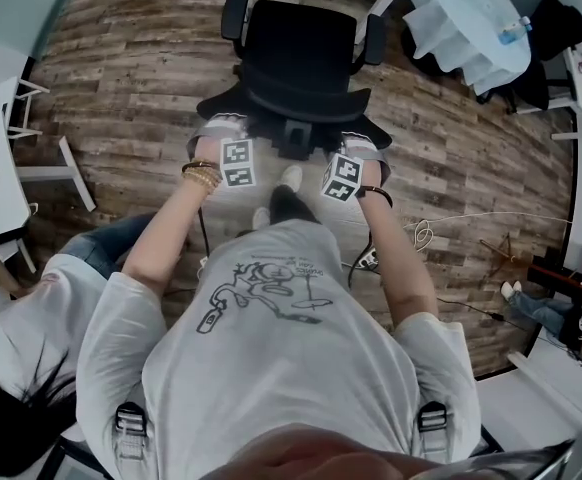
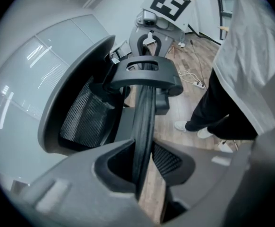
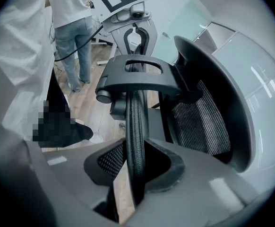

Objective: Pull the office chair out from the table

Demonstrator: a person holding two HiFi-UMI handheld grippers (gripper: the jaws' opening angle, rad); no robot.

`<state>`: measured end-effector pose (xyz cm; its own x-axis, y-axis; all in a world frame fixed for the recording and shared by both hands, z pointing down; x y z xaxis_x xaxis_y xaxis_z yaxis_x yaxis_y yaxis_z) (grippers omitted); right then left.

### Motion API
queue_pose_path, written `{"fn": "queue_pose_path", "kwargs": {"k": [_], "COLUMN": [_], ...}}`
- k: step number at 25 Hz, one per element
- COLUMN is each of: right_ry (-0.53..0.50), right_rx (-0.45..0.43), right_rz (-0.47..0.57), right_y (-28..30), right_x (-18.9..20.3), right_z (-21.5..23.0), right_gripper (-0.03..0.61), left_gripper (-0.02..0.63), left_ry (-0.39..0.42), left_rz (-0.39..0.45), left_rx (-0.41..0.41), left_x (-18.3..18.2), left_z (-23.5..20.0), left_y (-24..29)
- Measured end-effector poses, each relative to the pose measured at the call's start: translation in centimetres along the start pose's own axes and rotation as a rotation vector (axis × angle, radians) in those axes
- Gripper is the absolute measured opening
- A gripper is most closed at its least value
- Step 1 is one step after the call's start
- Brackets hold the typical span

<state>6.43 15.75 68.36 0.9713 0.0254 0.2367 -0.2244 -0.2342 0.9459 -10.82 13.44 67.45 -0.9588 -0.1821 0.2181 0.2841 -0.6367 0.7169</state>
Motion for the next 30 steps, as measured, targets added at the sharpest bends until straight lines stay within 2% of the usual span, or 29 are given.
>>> {"fn": "queue_pose_path", "kwargs": {"k": [9, 16, 22, 26, 30], "right_ry": [0.015, 0.01, 0.012, 0.02, 0.039], "right_rx": [-0.021, -0.006, -0.017, -0.028, -0.024], "right_rz": [0.012, 0.007, 0.014, 0.02, 0.051], "right_y": [-1.4, -2.0, -2.0, -2.6, -2.8], "right_x": [0.1, 0.0, -0.2, 0.1, 0.2], "right_z": [-4.2, -8.6, -9.1, -7.8, -7.0], "right_gripper": [0.107, 0.11, 0.11, 0.112, 0.134], "left_gripper": [0.107, 0.107, 0.107, 0.112, 0.13], "left_ry": [0.011, 0.015, 0.014, 0.005, -0.051], "left_rz": [0.009, 0.014, 0.013, 0.012, 0.005], "left_rx": [0.015, 0.019, 0.02, 0.018, 0.017], "left_x": [-1.0, -1.3, -1.2, -1.7, -1.8], "left_z": [2.7, 6.4, 6.5, 5.4, 4.8], "left_y": [-3.0, -5.7, -6.0, -5.4, -5.1]}}
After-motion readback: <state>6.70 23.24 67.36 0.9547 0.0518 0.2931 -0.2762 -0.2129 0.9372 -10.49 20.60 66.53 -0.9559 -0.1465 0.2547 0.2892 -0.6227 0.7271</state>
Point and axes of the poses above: the fingertips, and each gripper's own axes: y forward along the fingers, z to its right, x out of its underside, the point moved 3 cm from there along -y, backward along the fingers, and after that the axes turned 15 degrees about -x, right-handed, at the moved point
